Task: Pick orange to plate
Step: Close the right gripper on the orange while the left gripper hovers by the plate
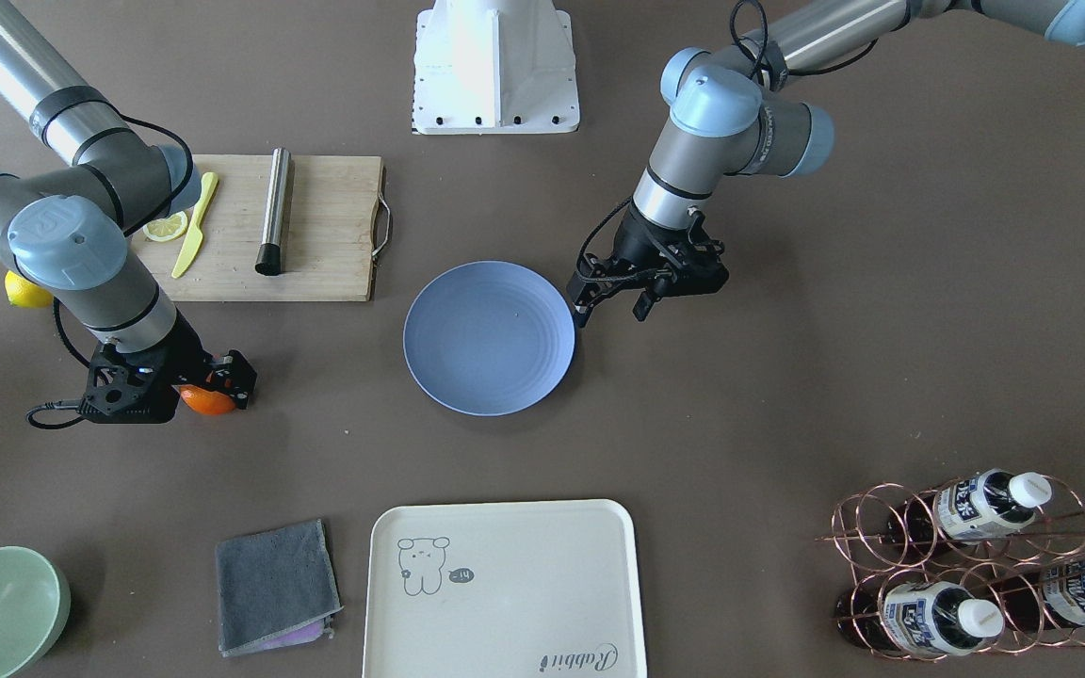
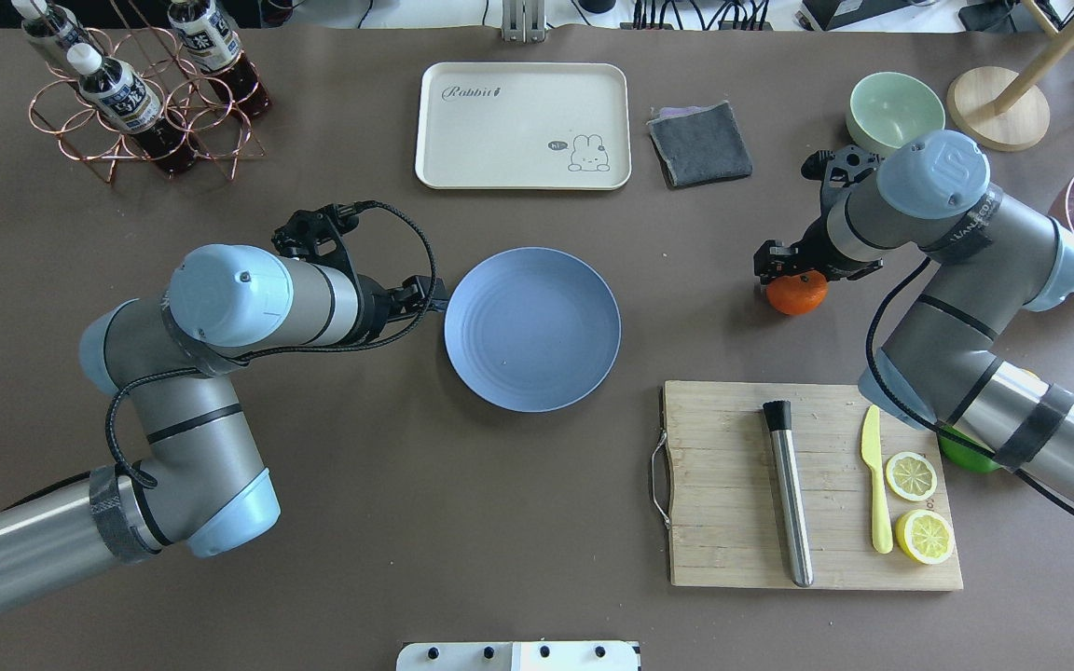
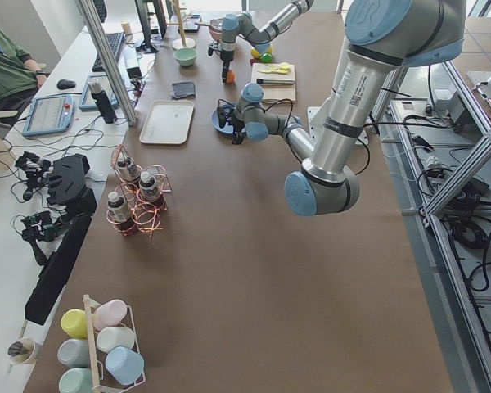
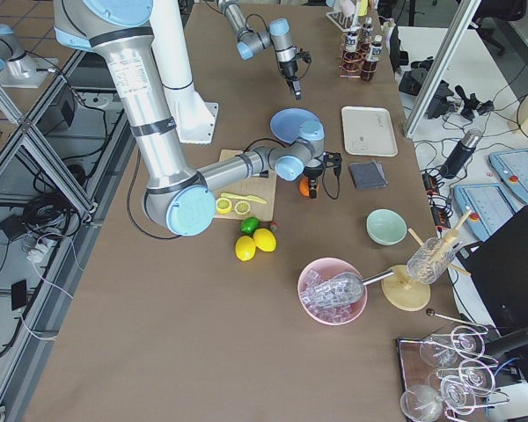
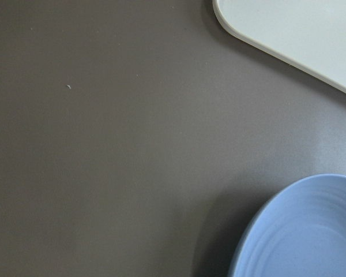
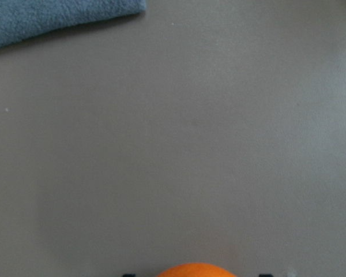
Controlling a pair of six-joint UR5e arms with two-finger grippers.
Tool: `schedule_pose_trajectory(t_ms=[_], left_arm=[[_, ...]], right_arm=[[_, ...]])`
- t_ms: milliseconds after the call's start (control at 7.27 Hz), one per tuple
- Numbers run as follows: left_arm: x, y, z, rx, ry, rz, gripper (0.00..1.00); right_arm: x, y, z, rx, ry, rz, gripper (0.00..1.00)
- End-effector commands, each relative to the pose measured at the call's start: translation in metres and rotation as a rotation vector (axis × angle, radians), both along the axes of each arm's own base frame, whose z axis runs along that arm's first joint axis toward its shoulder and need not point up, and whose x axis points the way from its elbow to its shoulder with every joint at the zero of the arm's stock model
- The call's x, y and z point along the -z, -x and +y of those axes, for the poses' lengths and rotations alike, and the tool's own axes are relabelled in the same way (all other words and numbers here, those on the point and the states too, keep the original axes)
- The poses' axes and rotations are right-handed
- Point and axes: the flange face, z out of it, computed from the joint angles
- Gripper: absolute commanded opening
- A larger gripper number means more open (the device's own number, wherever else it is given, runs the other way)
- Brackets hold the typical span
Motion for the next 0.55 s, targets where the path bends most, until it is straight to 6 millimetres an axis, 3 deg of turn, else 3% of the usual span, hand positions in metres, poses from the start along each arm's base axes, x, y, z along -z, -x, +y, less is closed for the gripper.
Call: schedule_pose_trajectory(t_ms=[0, 275, 412], left_arm=[[-0.002, 0.005, -0.002, -0.007, 0.007, 0.003, 0.99], [0.0, 0.022, -0.015, -0.025, -0.034, -0.006, 0.98], [-0.004, 0.04, -0.035, -0.036, -0.128, -0.065, 0.99]], right_arm=[[0.014, -0.007, 0.007, 0.007, -0.009, -0.024, 0.0], [0.047, -0.023, 0.002, 0.033, 0.012, -0.092, 0.0], [0.077, -0.016, -0.003, 0.029, 0.018, -0.075, 0.0]])
